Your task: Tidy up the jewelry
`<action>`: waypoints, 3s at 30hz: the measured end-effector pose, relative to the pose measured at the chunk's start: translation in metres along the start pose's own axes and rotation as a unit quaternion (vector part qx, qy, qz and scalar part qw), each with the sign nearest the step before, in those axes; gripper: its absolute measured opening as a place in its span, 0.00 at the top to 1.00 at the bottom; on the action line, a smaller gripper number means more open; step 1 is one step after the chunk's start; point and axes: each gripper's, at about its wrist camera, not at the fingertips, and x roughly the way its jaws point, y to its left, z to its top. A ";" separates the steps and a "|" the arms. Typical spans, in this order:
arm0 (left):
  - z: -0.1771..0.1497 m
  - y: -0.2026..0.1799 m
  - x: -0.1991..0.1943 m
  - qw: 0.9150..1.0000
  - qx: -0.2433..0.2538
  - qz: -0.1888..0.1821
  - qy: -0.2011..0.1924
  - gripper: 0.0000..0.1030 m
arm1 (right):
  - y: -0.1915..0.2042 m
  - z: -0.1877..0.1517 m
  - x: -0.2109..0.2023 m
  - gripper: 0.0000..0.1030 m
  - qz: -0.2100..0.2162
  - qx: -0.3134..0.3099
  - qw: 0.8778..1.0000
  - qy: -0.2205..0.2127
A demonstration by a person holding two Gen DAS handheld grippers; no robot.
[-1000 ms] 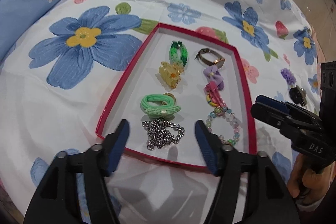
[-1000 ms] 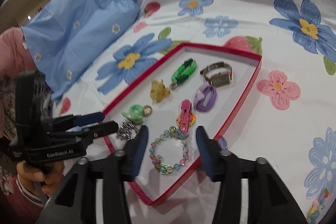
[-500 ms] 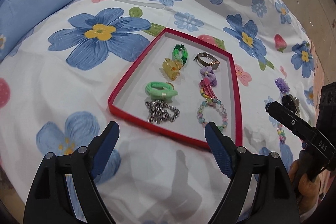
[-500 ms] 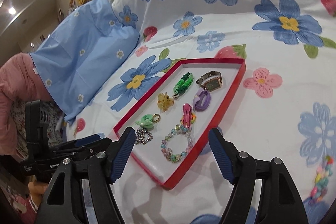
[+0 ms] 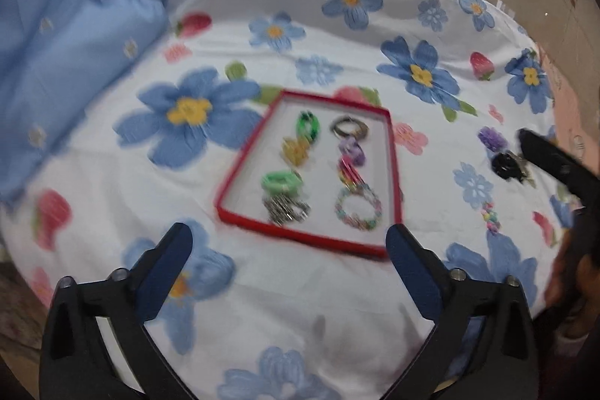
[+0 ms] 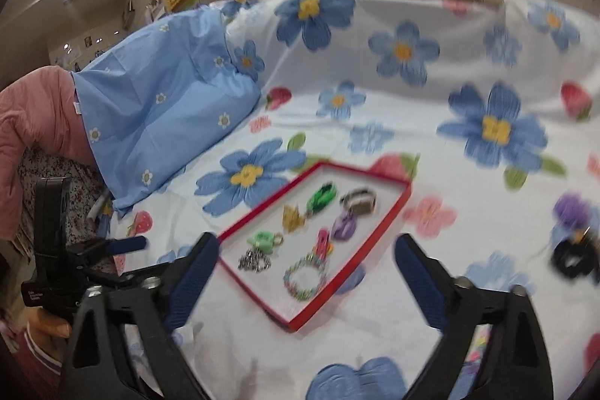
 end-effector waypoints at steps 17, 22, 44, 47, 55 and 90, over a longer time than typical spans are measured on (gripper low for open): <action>-0.051 -0.002 0.028 0.997 -0.003 0.070 -0.015 0.00 | 0.011 -0.079 0.038 0.00 -0.029 -0.026 0.999 0.027; -0.059 -0.003 0.024 0.997 -0.002 0.074 -0.028 0.00 | 0.008 -0.088 0.041 0.00 -0.033 -0.026 0.999 0.022; -0.064 -0.017 0.012 0.995 0.010 0.087 -0.050 0.00 | 0.002 -0.098 0.039 0.00 -0.029 -0.017 0.999 0.007; -0.065 -0.018 0.012 0.995 0.010 0.086 -0.049 0.00 | 0.002 -0.098 0.039 0.00 -0.031 -0.018 0.999 0.007; -0.067 -0.018 0.014 0.995 0.011 0.085 -0.044 0.00 | 0.004 -0.098 0.038 0.00 -0.029 -0.022 0.999 0.009; -0.068 -0.016 0.013 0.995 0.011 0.085 -0.042 0.00 | 0.009 -0.096 0.034 0.00 -0.029 -0.027 0.999 0.006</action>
